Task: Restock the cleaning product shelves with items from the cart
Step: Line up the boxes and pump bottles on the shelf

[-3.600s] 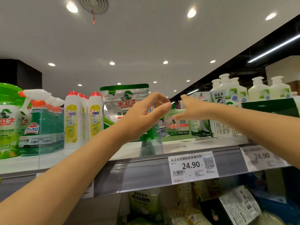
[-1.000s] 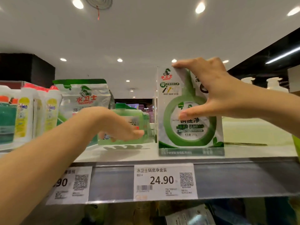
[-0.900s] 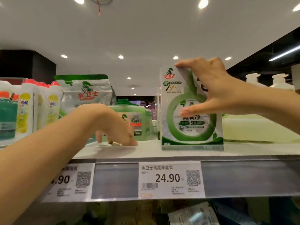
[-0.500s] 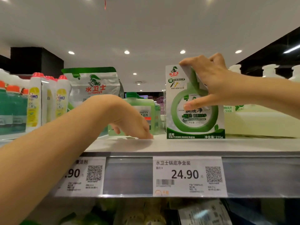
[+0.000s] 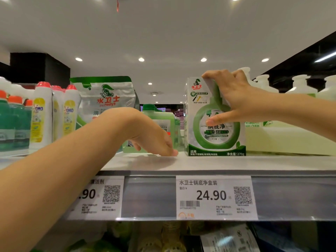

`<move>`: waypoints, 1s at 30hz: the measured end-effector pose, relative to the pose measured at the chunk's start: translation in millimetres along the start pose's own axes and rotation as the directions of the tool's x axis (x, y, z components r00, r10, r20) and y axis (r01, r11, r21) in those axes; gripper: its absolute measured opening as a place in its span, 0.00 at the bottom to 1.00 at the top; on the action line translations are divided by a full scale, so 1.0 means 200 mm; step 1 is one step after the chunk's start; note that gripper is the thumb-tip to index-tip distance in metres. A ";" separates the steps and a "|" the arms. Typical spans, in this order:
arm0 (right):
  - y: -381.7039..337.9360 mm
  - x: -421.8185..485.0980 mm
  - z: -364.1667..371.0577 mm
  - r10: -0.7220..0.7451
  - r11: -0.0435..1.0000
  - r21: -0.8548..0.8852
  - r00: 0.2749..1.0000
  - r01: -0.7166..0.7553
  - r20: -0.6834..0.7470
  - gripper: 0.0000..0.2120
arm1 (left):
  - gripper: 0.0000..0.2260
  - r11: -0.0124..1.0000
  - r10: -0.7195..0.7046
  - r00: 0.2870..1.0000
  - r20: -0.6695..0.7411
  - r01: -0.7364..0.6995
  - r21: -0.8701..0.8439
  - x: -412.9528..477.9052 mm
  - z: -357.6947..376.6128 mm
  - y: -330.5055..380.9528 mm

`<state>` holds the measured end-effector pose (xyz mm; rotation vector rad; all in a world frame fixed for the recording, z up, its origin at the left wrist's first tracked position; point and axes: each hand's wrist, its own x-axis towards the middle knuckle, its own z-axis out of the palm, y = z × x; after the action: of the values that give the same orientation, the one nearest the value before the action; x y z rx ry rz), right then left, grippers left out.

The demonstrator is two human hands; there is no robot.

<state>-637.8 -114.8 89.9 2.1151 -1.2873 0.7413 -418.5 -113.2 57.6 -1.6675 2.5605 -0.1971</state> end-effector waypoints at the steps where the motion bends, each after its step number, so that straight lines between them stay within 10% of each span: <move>1: 0.00 0.00 0.00 -0.005 1.000 -0.003 1.000 0.005 -0.006 0.47 | 0.21 1.000 0.022 1.000 -0.009 -0.022 0.009 -0.02 -0.01 0.02; 8: 0.03 -0.01 -0.10 0.030 0.991 0.127 0.991 -0.046 0.127 0.45 | 0.18 0.984 0.161 0.987 -0.009 -0.160 0.078 -0.03 -0.05 0.06; 14: 0.14 -0.26 -0.27 0.230 0.893 0.414 0.970 -0.177 -0.082 0.27 | 0.15 0.975 0.221 0.964 -0.151 -0.216 0.044 -0.01 -0.05 0.06; 20: 0.48 -0.53 -0.30 0.370 0.916 0.166 0.929 -0.365 0.001 0.07 | 0.14 0.947 0.228 0.844 -0.486 -0.308 -0.090 -0.01 -0.09 0.14; 25: 0.70 -0.65 -0.42 0.319 0.937 0.150 0.948 -0.316 0.005 0.08 | 0.22 0.869 0.243 0.692 -0.680 -0.467 -0.164 -0.02 -0.17 0.38; 30: 0.91 -0.72 -0.51 0.257 0.951 0.181 0.966 -0.250 -0.015 0.17 | 0.16 0.890 0.325 0.755 -0.570 -0.447 -0.085 0.06 -0.22 0.80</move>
<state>-875.3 -27.8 91.5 2.0822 -1.5410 1.0357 -574.1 -56.5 77.1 -1.1958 3.4058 -0.4293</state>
